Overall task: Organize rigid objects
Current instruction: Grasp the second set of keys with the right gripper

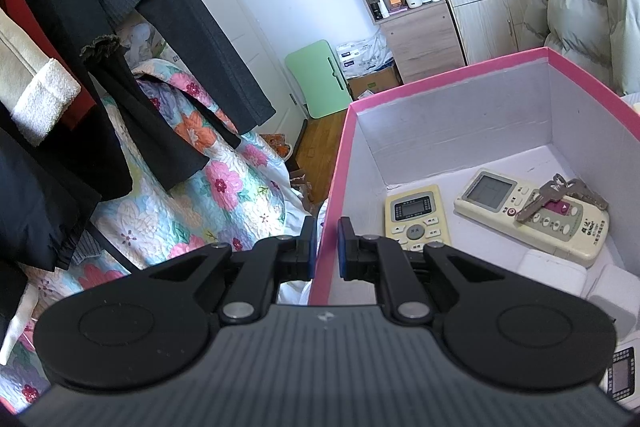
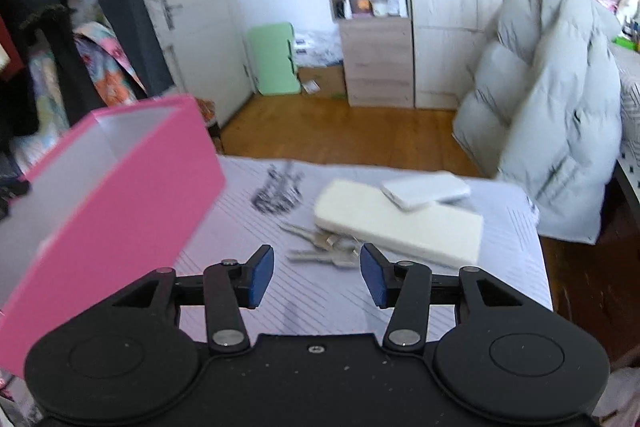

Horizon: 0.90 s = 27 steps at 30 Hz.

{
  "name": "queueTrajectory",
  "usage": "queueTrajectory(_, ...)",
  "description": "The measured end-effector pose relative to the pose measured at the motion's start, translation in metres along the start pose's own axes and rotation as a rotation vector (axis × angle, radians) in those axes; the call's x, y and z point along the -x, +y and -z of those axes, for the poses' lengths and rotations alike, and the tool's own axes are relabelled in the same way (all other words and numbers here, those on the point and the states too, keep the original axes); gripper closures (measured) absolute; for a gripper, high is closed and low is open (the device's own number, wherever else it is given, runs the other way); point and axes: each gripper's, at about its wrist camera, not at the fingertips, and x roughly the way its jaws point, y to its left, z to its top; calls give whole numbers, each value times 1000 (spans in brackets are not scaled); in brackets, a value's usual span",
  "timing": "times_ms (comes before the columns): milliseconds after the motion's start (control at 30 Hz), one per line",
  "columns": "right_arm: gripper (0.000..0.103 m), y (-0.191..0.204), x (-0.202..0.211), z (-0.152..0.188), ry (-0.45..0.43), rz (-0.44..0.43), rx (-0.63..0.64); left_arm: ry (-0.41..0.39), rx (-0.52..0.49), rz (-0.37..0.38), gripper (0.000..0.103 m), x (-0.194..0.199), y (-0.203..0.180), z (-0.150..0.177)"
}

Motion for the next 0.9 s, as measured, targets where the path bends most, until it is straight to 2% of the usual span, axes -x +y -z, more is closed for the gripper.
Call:
queueTrajectory(167,49,-9,-26,1,37,15,-7,0,-6,-4,93,0,-1,0)
queueTrajectory(300,49,-7,-45,-1,42,40,45,0,-9,-6,93,0,-1,0)
queueTrajectory(400,47,0,-57,-2,58,28,73,0,-12,-7,93,0,-1,0)
queueTrajectory(433,51,3,-57,-1,48,25,75,-2,-13,-7,93,0,-1,0)
queueTrajectory(467,59,8,-57,0,40,35,76,-5,-14,-5,93,0,-2,0)
queueTrajectory(500,74,12,-56,1,38,44,79,-8,-12,-3,93,0,-1,1)
queueTrajectory(633,77,19,-40,7,26,-39,20,-7,5,4,93,0,2,2)
queueTrajectory(767,77,27,-21,13,13,-70,30,-10,-11,1,93,-1,-1,2)
queueTrajectory(900,77,30,-17,17,70,-141,30,-11,-10,-3,93,-1,-2,2)
